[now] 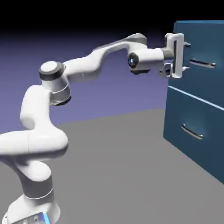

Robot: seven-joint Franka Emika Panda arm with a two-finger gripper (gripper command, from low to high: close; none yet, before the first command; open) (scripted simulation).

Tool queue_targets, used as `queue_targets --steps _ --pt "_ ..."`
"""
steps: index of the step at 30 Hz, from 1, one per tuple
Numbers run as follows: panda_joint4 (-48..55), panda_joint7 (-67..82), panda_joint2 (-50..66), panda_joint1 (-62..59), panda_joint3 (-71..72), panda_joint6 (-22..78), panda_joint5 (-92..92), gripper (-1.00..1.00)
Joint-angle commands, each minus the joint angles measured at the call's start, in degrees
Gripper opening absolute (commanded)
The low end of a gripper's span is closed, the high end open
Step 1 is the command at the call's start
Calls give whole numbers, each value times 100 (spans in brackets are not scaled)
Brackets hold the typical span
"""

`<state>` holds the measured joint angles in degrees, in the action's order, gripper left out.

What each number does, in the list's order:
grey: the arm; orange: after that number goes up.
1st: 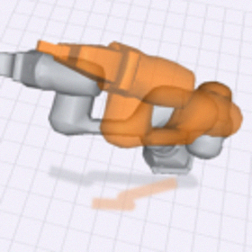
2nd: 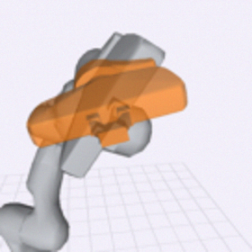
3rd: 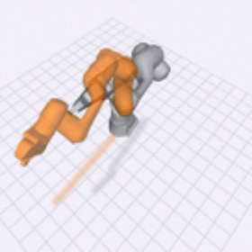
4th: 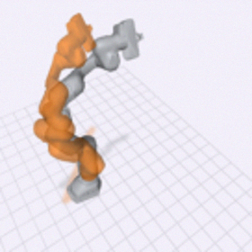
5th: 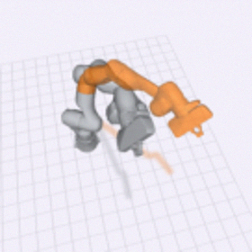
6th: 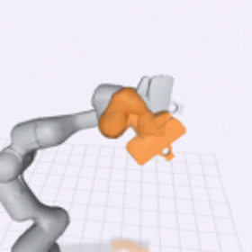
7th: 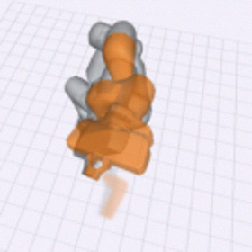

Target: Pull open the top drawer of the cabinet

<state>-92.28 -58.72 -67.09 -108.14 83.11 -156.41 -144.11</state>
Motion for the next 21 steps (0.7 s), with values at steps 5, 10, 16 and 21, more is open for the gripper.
queue_targets --steps 5,10,16,21 --pt "831 -389 -115 -646 233 -196 195 0" --pt "1375 -643 -190 -1069 385 -325 322 -100" --pt "129 -139 -88 -122 1 6 28 -100" --pt "-909 175 -41 722 -371 248 -88 -100"
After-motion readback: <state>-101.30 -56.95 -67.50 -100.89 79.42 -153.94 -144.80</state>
